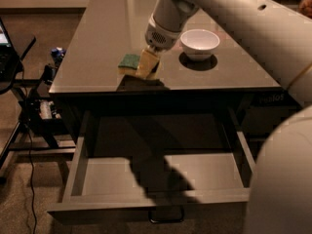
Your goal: Place sponge into top drawer
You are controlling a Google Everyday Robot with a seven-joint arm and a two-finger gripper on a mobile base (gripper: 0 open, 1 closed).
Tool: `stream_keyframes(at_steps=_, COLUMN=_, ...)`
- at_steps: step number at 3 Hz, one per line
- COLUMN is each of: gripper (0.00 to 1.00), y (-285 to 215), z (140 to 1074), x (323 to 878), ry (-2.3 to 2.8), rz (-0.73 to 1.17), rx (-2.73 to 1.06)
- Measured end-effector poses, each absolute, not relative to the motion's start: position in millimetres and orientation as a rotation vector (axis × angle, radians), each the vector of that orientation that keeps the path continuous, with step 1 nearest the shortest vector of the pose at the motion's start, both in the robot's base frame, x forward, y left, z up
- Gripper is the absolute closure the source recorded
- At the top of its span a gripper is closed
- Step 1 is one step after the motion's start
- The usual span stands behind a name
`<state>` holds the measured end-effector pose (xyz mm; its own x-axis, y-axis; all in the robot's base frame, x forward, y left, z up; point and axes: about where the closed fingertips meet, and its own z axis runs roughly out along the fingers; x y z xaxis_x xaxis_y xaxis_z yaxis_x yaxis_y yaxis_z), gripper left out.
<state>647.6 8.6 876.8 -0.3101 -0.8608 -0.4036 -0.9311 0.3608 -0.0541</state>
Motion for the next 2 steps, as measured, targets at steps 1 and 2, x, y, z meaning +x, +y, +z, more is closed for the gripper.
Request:
stream_keyframes(at_steps=1, gripper=1.00, y=-6, z=882, x=615, ry=2.312, rz=0.247, rx=-1.518)
stream_keyframes(at_steps=2, gripper=1.00, y=-19, z=885, x=572, ry=2.371, rz=0.223, rx=-1.501)
